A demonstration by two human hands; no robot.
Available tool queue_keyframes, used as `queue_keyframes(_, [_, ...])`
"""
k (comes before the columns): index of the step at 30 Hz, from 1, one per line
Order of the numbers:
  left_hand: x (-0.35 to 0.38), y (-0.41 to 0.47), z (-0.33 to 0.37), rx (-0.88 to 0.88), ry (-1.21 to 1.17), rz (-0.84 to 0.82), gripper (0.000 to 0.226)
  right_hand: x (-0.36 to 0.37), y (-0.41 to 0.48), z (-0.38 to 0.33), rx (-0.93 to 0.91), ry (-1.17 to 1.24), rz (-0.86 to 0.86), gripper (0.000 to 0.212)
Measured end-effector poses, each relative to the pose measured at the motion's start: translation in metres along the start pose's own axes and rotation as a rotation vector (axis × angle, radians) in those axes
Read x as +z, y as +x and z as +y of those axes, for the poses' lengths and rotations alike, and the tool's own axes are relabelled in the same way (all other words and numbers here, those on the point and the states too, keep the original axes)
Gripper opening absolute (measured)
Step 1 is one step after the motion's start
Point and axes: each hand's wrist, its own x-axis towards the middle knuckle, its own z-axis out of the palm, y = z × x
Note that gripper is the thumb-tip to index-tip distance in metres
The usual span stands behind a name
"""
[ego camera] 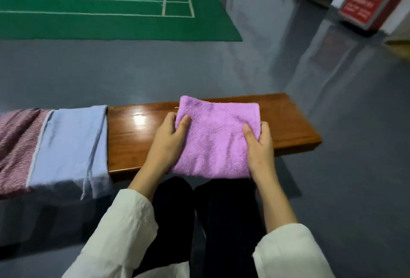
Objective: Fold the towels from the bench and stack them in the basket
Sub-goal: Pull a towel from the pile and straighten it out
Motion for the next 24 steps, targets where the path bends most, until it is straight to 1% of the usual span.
queue_keyframes(3, [0.04,-0.014,0.037,0.113,-0.017,-0.088,0.026,-0.062,-0.012,-0.008,-0.021,-0.033,0.152,0.015])
queue_keyframes(5, [0.073,-0.026,0.065,0.182,-0.046,-0.177,0.026,-0.109,-0.023,-0.014,-0.021,-0.064,0.267,0.013])
queue_keyframes(7, [0.107,-0.043,0.091,0.254,-0.07,-0.276,0.024,-0.154,-0.037,-0.017,-0.018,-0.103,0.385,0.018])
queue_keyframes(9, [0.141,-0.062,0.115,0.333,-0.086,-0.365,0.024,-0.196,-0.056,-0.019,0.012,-0.151,0.511,0.023])
queue_keyframes(12, [0.191,-0.098,0.147,0.415,-0.113,-0.495,0.024,-0.253,-0.093,-0.018,0.066,-0.202,0.684,0.022])
queue_keyframes(16, [0.253,-0.161,0.172,0.483,-0.115,-0.706,0.019,-0.315,-0.159,-0.007,0.141,-0.218,0.922,0.026])
queue_keyframes(18, [0.279,-0.195,0.179,0.506,-0.121,-0.826,0.022,-0.341,-0.194,0.002,0.182,-0.217,1.038,0.032])
queue_keyframes(19, [0.292,-0.212,0.182,0.519,-0.124,-0.886,0.023,-0.352,-0.21,0.006,0.215,-0.215,1.08,0.032])
queue_keyframes(23, [0.335,-0.273,0.19,0.568,-0.09,-1.087,0.023,-0.39,-0.268,0.018,0.28,-0.212,1.249,0.012])
queue_keyframes(24, [0.345,-0.286,0.19,0.581,-0.078,-1.123,0.024,-0.398,-0.281,0.022,0.282,-0.233,1.282,0.01])
